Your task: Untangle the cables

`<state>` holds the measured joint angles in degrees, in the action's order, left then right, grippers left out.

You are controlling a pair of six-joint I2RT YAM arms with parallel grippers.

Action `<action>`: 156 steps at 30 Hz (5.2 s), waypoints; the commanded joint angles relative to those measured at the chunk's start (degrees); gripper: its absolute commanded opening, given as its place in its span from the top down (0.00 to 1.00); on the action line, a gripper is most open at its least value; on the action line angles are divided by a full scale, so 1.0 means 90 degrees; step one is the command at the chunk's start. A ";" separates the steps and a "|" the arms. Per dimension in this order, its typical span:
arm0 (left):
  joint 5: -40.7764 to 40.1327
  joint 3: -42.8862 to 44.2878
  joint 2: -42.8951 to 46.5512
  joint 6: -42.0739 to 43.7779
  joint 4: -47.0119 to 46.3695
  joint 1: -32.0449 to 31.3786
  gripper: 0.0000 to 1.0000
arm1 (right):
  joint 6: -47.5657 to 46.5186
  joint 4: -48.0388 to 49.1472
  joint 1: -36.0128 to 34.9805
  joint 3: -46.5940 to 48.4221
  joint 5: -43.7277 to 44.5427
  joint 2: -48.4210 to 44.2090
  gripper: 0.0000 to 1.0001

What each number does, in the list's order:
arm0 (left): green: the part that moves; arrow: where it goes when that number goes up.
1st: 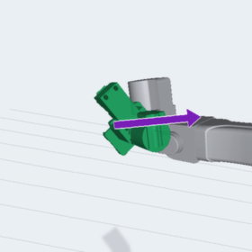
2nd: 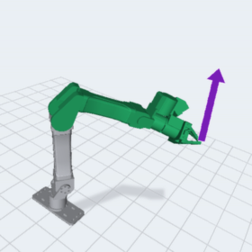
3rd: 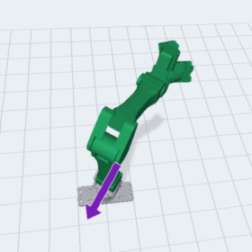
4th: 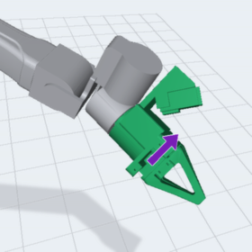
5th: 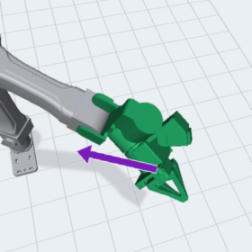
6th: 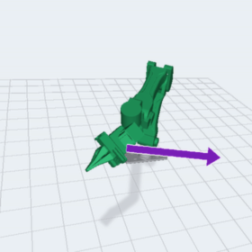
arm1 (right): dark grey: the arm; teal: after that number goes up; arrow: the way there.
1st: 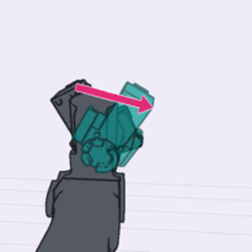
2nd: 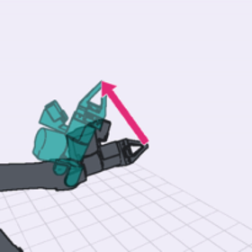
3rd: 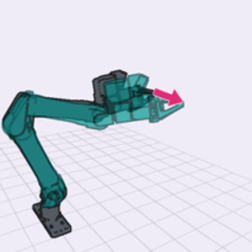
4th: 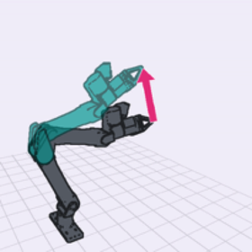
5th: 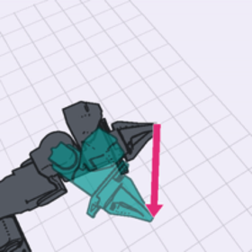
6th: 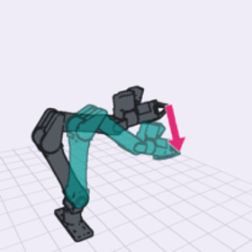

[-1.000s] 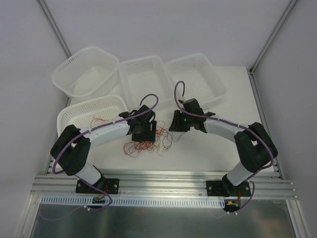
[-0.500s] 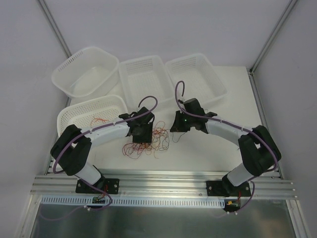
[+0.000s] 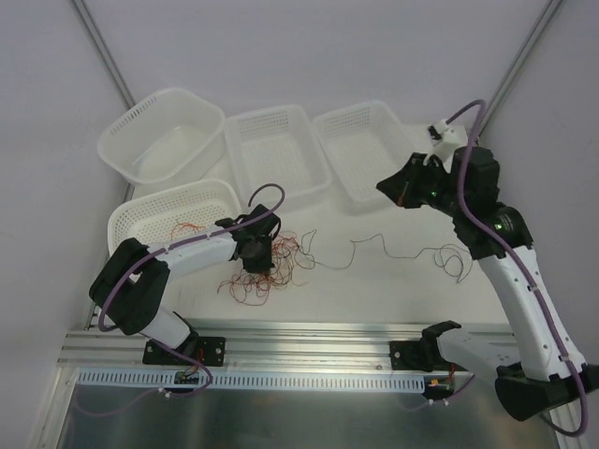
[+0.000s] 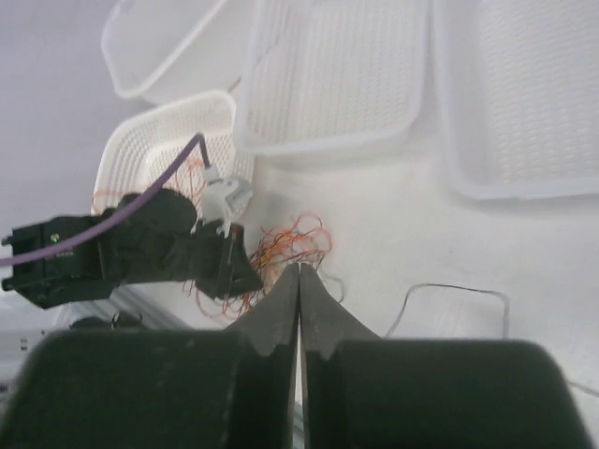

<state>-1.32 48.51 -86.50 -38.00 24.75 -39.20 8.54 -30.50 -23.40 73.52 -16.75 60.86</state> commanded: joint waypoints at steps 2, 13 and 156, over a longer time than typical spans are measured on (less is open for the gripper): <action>-0.0048 -0.0205 0.0187 -0.0046 0.0257 0.0186 1.00 | -0.0186 -0.0712 0.0909 0.0726 -0.0511 -0.0541 0.99; 0.0118 -0.0117 0.0411 -0.0046 0.0257 0.0225 1.00 | 0.0047 -0.0362 0.0756 -0.0149 -0.1072 -0.0298 0.73; -0.1533 0.2062 0.2335 0.3011 0.0229 0.1748 0.01 | 0.0615 0.0003 0.3742 -0.2417 0.3512 0.2156 0.99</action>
<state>-12.64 66.02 -66.48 -11.00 29.47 -24.51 15.42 -27.18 9.93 50.54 13.10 86.70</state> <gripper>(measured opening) 0.992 0.018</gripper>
